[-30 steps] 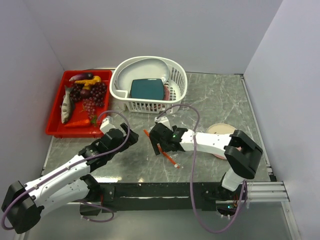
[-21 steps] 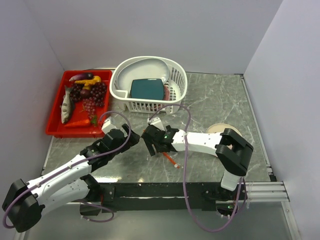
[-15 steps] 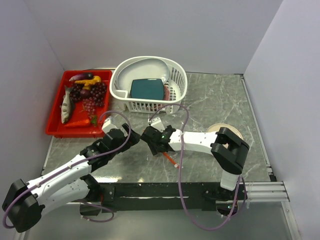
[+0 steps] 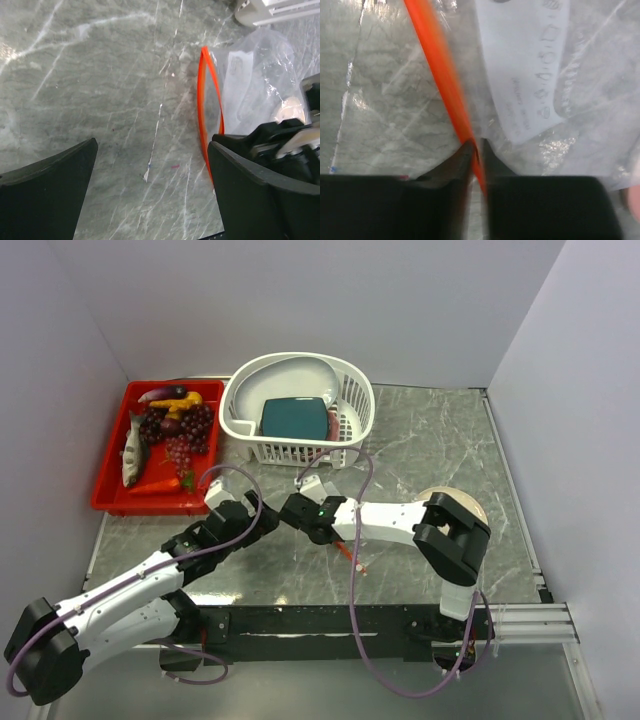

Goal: Place the food in the zip-top bag and seal the zipper

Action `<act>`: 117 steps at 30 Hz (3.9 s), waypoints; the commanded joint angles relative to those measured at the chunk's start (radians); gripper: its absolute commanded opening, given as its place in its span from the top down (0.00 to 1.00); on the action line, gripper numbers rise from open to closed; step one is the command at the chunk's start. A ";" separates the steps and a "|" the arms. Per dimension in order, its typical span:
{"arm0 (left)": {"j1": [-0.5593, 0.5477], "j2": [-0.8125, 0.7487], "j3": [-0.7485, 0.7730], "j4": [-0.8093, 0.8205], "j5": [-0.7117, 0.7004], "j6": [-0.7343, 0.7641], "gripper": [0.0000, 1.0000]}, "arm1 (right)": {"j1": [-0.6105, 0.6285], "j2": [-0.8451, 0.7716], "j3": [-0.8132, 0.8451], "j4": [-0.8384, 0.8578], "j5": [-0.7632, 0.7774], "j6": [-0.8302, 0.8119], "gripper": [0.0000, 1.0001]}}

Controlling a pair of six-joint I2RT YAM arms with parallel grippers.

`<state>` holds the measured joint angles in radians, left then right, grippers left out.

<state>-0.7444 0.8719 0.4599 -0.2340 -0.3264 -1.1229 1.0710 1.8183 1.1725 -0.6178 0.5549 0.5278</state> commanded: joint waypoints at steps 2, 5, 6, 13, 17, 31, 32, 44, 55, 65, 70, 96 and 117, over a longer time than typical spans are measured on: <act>0.005 -0.020 -0.058 0.148 0.075 0.017 0.03 | -0.005 -0.072 0.056 0.016 0.036 0.024 1.00; 0.005 -0.011 -0.086 0.264 0.130 0.049 0.09 | -0.013 -0.146 0.047 0.044 -0.019 0.021 1.00; 0.005 -0.007 -0.089 0.313 0.157 0.058 0.10 | -0.017 -0.163 0.044 0.049 -0.041 0.023 1.00; 0.005 0.113 -0.044 0.433 0.223 0.098 0.16 | -0.029 -0.267 0.035 0.095 -0.168 0.049 1.00; 0.004 0.179 -0.026 0.508 0.251 0.100 0.18 | -0.028 -0.287 0.030 0.127 -0.228 0.066 1.00; 0.004 0.349 0.077 0.450 0.190 0.120 0.56 | -0.066 -0.361 0.052 0.093 -0.247 0.107 1.00; 0.004 0.366 0.083 0.431 0.173 0.124 0.62 | -0.075 -0.376 0.064 0.057 -0.222 0.122 1.00; 0.005 0.294 0.123 0.237 0.027 0.196 0.94 | -0.079 -0.570 0.096 0.046 -0.194 0.126 1.00; 0.005 0.200 0.214 0.143 0.069 0.206 0.69 | -0.095 -0.373 0.087 0.144 -0.271 0.117 1.00; 0.156 0.042 0.301 -0.166 -0.146 0.074 0.47 | -0.152 -0.344 0.081 0.234 -0.371 0.115 1.00; 0.388 0.065 0.374 -0.262 -0.189 0.050 0.29 | -0.158 -0.352 0.069 0.253 -0.400 0.109 1.00; 0.709 0.754 0.589 -0.235 -0.186 0.113 0.83 | -0.223 -0.429 -0.027 0.311 -0.512 0.084 1.00; 0.683 -0.034 0.603 -0.222 0.326 0.413 0.99 | -0.224 -0.504 -0.027 0.392 -0.587 0.115 1.00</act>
<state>-0.0578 0.8936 0.9859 -0.4625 -0.2417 -0.7349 0.8528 1.3750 1.1385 -0.2974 0.0013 0.6308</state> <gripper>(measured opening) 0.020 0.010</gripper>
